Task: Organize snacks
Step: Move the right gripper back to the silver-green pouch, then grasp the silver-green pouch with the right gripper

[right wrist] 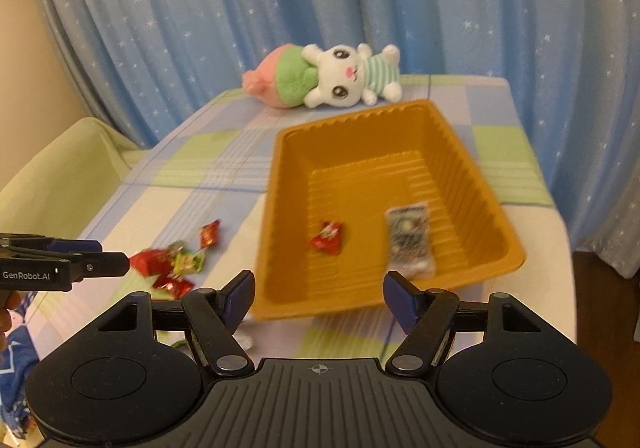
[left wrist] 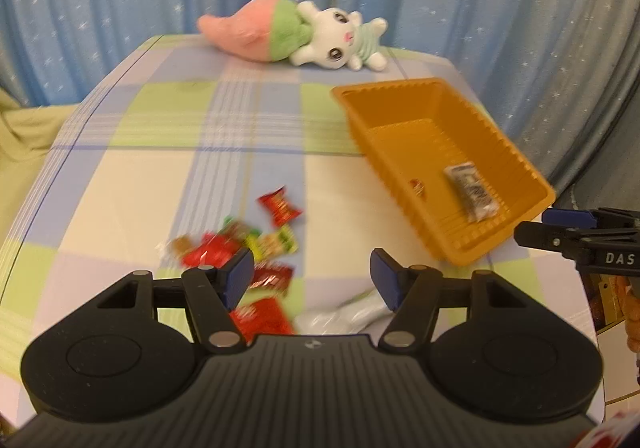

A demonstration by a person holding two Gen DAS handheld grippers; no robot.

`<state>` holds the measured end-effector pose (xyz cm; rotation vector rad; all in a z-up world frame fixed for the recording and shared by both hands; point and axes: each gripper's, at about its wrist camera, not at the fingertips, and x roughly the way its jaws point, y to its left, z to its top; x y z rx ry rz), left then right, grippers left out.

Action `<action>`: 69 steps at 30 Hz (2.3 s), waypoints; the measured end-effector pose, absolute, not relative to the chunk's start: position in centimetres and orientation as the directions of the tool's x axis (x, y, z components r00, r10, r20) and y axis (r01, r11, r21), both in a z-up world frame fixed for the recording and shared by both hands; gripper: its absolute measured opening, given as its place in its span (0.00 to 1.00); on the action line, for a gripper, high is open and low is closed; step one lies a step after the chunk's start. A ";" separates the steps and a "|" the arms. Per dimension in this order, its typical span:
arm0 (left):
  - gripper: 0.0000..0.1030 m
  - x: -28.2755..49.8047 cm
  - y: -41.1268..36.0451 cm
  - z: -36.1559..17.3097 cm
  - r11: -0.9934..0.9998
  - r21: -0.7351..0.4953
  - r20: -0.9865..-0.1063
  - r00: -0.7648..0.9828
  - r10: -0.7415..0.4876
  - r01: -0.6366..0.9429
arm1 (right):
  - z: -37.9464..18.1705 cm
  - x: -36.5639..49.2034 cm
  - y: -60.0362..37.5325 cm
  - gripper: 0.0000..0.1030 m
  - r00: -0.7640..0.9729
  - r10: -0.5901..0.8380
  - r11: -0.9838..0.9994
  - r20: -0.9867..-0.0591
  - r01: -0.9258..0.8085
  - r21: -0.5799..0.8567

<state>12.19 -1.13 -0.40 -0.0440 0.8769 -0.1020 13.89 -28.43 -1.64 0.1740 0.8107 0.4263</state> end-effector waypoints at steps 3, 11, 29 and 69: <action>0.60 10.9 0.2 -0.8 0.996 -0.079 -0.776 0.624 -0.093 0.050 | -1.8 13.0 -27.2 0.69 0.589 0.449 0.893 -0.673 -0.317 0.319; 0.60 8.3 3.6 -2.0 0.996 -0.086 -0.796 0.602 -0.063 -0.010 | -2.8 11.1 -23.4 0.69 0.522 0.487 0.870 -0.700 -0.360 0.338; 0.60 6.7 9.0 -2.8 0.991 -0.108 -0.803 0.595 -0.041 -0.077 | -5.4 11.4 -15.9 0.69 0.410 0.505 0.855 -0.760 -0.360 0.374; 0.60 13.4 13.8 -5.8 0.994 -0.107 -0.836 0.542 -0.088 -0.003 | -9.1 16.8 -11.5 0.61 0.475 0.319 0.942 -0.820 -0.252 0.221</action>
